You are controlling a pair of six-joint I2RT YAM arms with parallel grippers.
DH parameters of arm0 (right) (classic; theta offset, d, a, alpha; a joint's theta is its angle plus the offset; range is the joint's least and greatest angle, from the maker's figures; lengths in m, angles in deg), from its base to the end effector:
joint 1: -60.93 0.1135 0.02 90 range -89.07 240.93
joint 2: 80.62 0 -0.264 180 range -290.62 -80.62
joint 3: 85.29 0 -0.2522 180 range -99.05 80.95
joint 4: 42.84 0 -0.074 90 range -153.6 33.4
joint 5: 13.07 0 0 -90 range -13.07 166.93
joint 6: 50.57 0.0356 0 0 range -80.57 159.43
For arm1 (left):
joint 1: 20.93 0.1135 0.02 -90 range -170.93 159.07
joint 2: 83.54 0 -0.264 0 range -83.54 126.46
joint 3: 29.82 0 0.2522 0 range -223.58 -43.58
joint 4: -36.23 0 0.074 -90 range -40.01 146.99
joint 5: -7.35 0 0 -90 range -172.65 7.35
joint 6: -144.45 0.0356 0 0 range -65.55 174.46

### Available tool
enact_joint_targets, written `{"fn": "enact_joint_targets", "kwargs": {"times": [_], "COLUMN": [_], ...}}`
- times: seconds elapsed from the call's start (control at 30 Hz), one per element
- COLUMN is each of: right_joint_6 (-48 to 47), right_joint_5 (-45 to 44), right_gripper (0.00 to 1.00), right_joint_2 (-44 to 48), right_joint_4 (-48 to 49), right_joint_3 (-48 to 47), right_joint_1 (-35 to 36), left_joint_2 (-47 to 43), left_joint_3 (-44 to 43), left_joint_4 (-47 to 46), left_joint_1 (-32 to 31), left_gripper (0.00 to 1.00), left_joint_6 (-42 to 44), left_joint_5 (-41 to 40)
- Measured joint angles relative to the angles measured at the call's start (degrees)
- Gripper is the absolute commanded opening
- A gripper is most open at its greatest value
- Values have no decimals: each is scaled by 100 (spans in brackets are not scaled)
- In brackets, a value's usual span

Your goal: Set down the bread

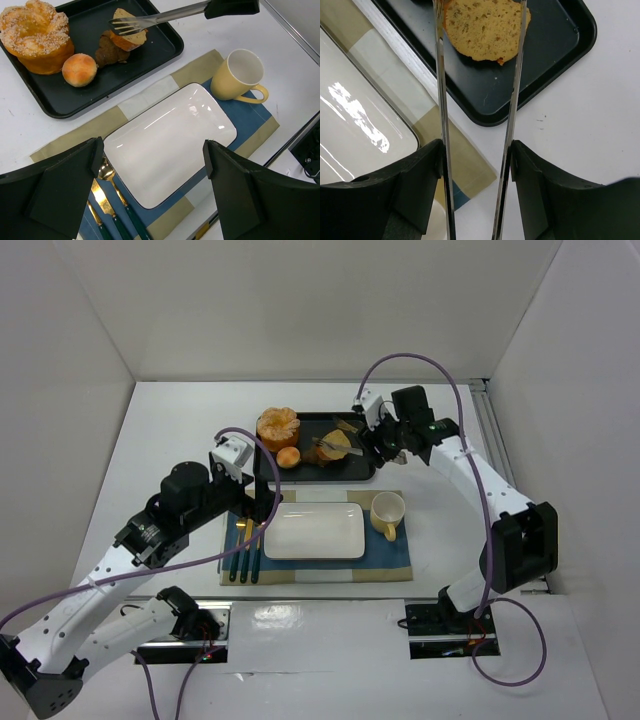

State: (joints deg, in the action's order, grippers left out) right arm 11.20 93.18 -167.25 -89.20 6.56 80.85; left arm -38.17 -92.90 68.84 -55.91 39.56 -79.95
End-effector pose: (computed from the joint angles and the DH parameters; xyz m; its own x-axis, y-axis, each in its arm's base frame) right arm 0.3100 0.1229 0.3075 -0.3411 -0.6066 -0.7181 -0.7661 0.6220 -0.1616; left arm 0.1471 -0.1049 0.3499 -0.3603 -0.0611 -0.9308 0.5353 0.8036 -0.2600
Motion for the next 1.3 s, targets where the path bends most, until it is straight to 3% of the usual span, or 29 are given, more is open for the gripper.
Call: {"fn": "enact_joint_targets", "kwargs": {"times": [0.47, 0.6, 0.63, 0.77, 1.03, 1.3], "right_joint_6": [-20, -63, -83, -142, -267, -667], "right_joint_5": [-562, -997, -1095, -1360, -1419, -822], "right_gripper": [63, 49, 41, 23, 20, 20], "right_joint_2": [-39, -42, -42, -37, 343, 1641], "right_joint_4": [205, 393, 452, 623, 686, 555], "right_joint_3": [588, 793, 857, 992, 1060, 1309], "right_joint_1": [632, 822, 850, 876, 911, 890], "left_joint_2": [4, 4, 4, 4, 48, 63], "left_joint_3": [0, 0, 0, 0, 0, 37], "left_joint_4": [0, 0, 0, 0, 0, 0], "left_joint_1": [0, 0, 0, 0, 0, 0], "left_gripper": [100, 100, 100, 100, 100, 100], "left_joint_6": [0, 0, -2, -2, 0, 0], "left_joint_5": [-7, -7, -7, -7, -9, -74]}}
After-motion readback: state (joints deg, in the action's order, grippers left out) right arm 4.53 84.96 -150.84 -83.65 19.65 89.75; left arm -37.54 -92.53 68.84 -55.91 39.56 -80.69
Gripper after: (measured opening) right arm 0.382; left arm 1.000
